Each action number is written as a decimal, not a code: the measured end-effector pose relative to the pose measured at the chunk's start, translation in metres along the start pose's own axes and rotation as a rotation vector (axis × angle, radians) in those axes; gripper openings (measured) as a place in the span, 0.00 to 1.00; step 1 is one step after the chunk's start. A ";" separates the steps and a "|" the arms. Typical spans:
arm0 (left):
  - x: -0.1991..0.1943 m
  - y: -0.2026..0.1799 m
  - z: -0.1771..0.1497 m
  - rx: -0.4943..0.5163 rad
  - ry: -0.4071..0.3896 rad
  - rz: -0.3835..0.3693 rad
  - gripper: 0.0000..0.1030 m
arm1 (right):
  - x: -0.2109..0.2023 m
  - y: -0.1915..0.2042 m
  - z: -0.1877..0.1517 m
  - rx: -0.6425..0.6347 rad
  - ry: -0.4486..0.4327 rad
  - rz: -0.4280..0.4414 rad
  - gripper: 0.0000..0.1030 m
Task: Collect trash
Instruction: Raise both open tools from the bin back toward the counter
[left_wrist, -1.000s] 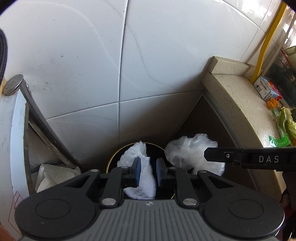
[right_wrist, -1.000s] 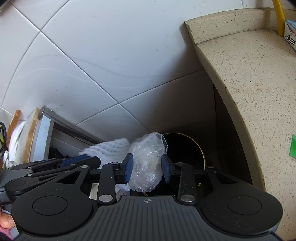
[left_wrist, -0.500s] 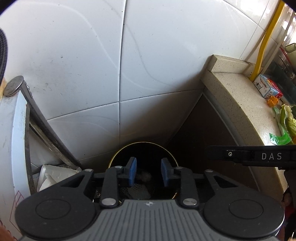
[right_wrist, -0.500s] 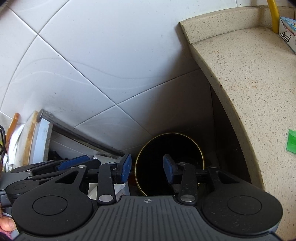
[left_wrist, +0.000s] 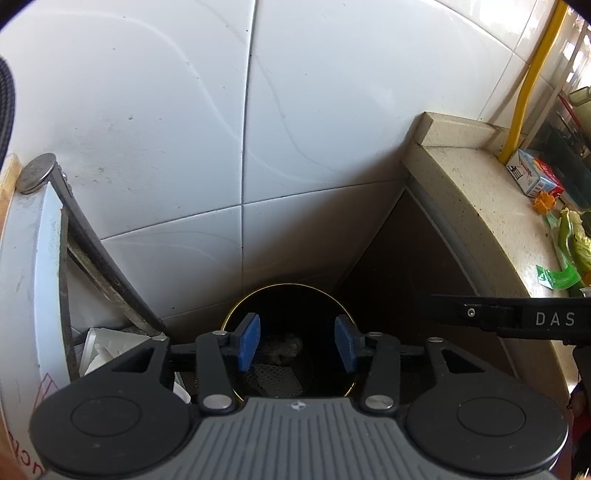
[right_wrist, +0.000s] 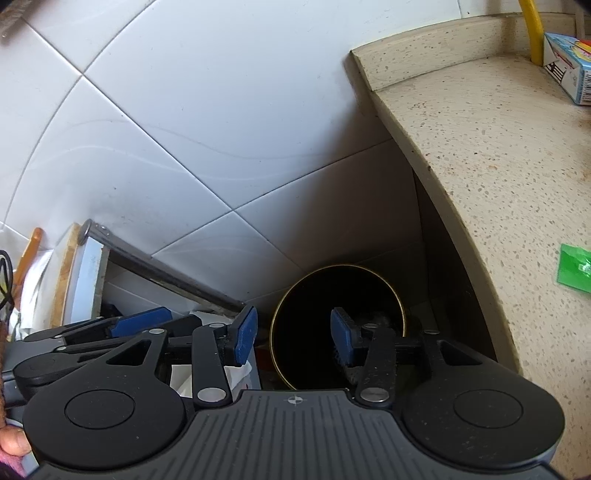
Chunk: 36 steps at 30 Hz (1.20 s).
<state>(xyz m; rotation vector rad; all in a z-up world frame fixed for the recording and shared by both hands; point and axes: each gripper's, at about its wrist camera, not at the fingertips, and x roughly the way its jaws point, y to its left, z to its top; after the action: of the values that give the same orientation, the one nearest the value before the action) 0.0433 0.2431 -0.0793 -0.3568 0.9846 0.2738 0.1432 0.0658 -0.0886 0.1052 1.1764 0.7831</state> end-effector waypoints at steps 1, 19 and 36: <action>-0.001 0.000 0.000 0.000 0.000 0.001 0.41 | -0.001 0.000 -0.001 0.001 -0.001 0.000 0.51; -0.008 -0.023 -0.004 0.052 0.000 -0.015 0.43 | -0.030 -0.014 -0.016 0.027 -0.047 -0.010 0.58; -0.031 -0.057 -0.017 0.135 -0.024 -0.005 0.44 | -0.068 -0.018 -0.036 0.033 -0.102 0.010 0.64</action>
<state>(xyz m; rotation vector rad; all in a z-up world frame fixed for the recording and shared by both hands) 0.0355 0.1824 -0.0519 -0.2327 0.9731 0.2056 0.1106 0.0004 -0.0589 0.1763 1.0932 0.7583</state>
